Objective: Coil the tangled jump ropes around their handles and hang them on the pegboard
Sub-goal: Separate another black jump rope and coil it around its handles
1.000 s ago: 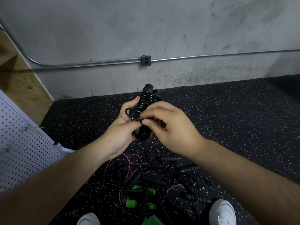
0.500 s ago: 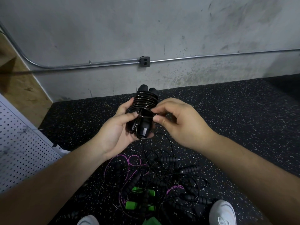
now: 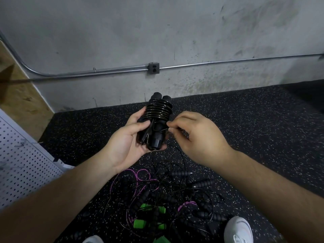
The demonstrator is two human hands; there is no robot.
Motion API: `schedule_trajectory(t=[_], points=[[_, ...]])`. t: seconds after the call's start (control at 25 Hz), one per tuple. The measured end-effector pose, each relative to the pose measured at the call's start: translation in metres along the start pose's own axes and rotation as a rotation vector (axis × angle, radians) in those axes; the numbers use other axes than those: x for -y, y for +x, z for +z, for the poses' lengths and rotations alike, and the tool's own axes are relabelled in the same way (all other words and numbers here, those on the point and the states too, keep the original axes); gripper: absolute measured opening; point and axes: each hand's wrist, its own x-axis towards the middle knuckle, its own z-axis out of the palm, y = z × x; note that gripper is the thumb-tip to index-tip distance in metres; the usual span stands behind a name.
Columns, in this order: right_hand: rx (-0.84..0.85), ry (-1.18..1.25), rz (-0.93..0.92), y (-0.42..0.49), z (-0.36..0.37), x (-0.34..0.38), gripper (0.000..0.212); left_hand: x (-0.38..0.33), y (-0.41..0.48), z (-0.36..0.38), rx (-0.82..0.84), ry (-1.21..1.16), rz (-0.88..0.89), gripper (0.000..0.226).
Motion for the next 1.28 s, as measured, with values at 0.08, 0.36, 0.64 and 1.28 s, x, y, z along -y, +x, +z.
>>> schedule_trajectory(t=[0.08,0.36,0.64,1.28], points=[[-0.004,0.074,0.089,-0.003,0.002,0.003,0.014,0.001,0.000,0.001,-0.005,-0.003,0.003,0.054],[-0.094,0.157,0.187,-0.011,0.023,0.020,0.008,0.002,-0.003,0.007,-0.070,0.120,0.063,0.049],[-0.202,0.203,0.139,-0.005,0.032,0.027,0.012,0.004,-0.008,0.006,-0.055,0.198,0.095,0.061],[-0.121,0.169,-0.034,-0.001,0.027,0.008,0.012,-0.009,-0.006,-0.007,-0.027,0.046,0.086,0.056]])
